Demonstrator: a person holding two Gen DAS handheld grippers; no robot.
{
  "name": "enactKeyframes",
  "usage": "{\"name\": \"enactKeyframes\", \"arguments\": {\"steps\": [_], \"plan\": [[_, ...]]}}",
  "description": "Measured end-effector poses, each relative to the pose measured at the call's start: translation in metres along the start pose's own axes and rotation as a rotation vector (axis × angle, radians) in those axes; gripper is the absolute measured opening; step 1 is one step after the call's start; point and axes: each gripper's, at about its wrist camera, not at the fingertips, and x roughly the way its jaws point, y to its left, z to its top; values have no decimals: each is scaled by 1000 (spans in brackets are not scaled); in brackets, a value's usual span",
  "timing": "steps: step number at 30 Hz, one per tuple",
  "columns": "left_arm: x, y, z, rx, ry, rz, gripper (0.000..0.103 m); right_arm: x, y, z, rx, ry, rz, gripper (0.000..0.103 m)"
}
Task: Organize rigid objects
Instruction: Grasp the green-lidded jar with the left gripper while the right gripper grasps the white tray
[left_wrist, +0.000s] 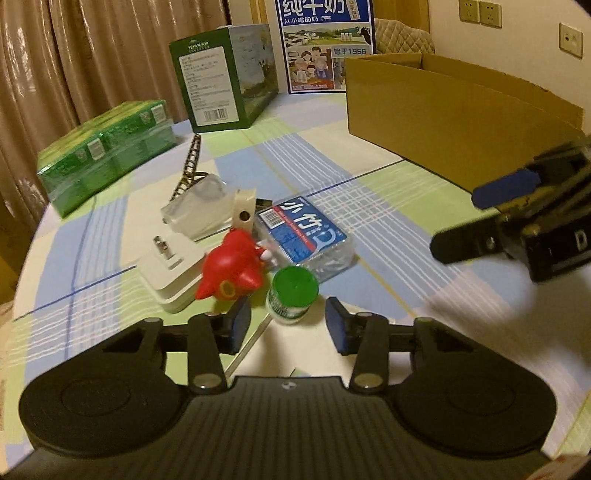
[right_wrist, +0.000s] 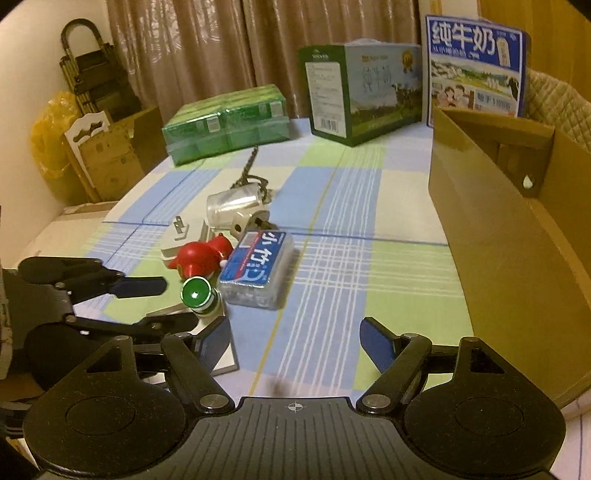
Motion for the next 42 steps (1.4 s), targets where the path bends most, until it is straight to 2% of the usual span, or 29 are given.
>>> {"name": "enactKeyframes", "arguments": {"steps": [4, 12, 22, 29, 32, 35, 37, 42], "plan": [[10, 1, 3, -14, 4, 0, 33, 4, -2, -1, 13, 26, 0, 75], [18, -2, 5, -14, 3, 6, 29, 1, -1, -1, 21, 20, 8, 75], [-6, 16, 1, -92, 12, 30, 25, 1, 9, -3, -7, 22, 20, 75], [-35, 47, -19, -182, 28, 82, 25, 11, 37, -7, -70, 28, 123, 75], [-43, 61, -29, -234, 40, 97, 25, 19, 59, -12, -143, 34, 165, 75], [-47, 72, -37, -285, 48, 95, 25, 33, 77, -17, -190, 39, 159, 82], [-47, 76, -40, -303, 56, 92, 25, 43, 81, -19, -185, 41, 149, 91], [-43, 82, -41, -327, 68, 80, 25, 70, 86, -19, -198, 85, 135, 93]]}}
